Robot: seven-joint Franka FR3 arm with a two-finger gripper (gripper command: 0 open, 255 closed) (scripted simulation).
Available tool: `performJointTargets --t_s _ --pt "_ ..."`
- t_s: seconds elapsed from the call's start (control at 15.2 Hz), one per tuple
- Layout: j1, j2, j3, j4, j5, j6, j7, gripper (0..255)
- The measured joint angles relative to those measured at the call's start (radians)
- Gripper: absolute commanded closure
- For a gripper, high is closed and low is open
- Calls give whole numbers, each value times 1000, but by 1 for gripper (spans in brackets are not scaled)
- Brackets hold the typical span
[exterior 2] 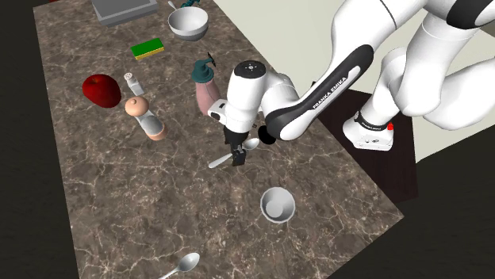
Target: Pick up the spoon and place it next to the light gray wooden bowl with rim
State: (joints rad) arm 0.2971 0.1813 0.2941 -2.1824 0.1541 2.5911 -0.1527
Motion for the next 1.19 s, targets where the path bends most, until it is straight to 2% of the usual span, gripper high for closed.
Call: performJointTargets --t_s 0.26,0.33,0.99,1.19 --pt "1 1 0 0 -1 1 1 0" --pt "1 1 0 0 -1 1 1 255" --pt "1 1 0 1 -1 1 1 255" --pt "-1 -17 1 8 2 -24 2 255"
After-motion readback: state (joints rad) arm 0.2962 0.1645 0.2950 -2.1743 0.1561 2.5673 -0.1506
